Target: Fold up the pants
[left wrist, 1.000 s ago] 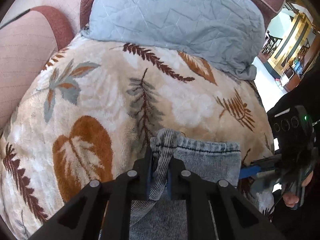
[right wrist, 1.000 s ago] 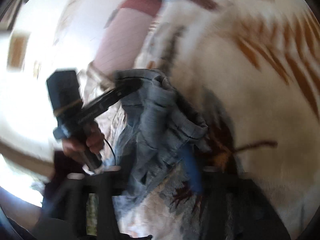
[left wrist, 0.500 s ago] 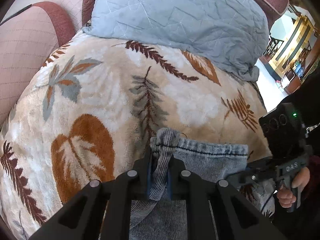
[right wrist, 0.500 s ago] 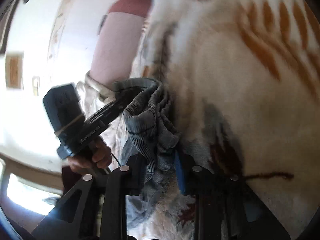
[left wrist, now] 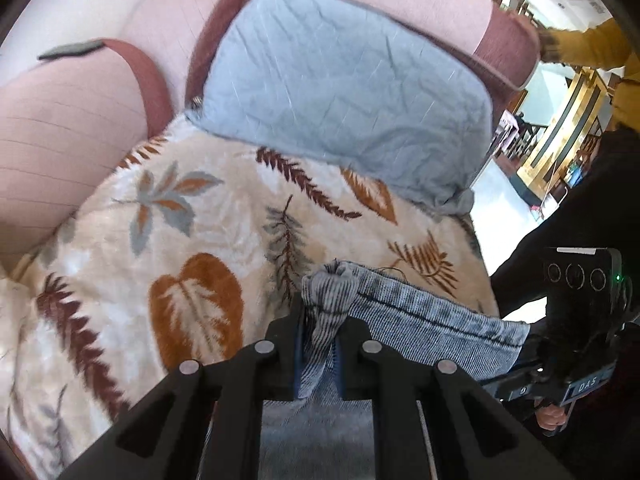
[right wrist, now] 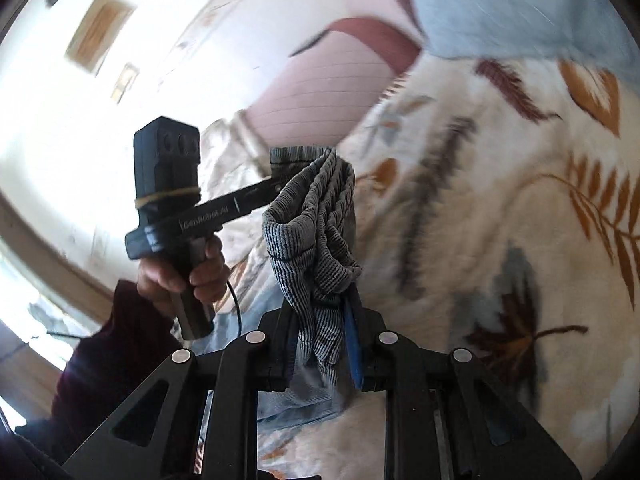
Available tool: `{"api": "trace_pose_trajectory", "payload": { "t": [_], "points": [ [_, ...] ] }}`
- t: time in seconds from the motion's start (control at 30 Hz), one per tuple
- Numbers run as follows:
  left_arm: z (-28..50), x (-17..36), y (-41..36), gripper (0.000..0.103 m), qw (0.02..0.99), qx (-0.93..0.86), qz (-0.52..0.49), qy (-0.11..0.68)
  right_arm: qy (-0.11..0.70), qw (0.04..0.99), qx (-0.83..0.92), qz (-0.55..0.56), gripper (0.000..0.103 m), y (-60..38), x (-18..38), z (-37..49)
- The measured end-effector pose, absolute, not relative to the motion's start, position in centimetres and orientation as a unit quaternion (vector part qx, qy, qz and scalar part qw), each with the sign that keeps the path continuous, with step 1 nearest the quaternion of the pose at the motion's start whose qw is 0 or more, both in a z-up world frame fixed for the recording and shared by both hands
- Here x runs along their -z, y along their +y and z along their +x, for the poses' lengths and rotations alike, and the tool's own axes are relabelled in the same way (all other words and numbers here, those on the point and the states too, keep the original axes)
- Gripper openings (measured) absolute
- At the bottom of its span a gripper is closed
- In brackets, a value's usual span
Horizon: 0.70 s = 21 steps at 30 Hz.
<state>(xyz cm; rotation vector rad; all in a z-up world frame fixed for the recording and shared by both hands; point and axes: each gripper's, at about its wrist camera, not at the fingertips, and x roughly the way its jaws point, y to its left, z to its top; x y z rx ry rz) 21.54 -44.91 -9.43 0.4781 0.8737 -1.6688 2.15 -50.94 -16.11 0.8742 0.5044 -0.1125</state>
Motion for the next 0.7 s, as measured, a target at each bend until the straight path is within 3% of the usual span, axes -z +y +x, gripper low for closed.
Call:
{"api": "trace_pose_trajectory", "payload": {
  "t": [0.3, 0.5, 0.7],
  "points": [
    [25.0, 6.5, -34.3, 0.013, 0.611, 0.687, 0.167, 0.356, 0.282, 0.892, -0.019, 0.352, 0.02, -41.1, 13.4, 6.0],
    [28.2, 8.9, -28.6, 0.013, 0.642, 0.637, 0.17, 0.392, 0.34, 0.889, -0.061, 0.301, 0.016, -33.7, 15.7, 9.9],
    [28.5, 12.1, -25.1, 0.013, 0.645, 0.618, 0.179, 0.411, 0.365, 0.876, -0.066, 0.308, 0.016, -33.5, 17.4, 10.7]
  ]
}}
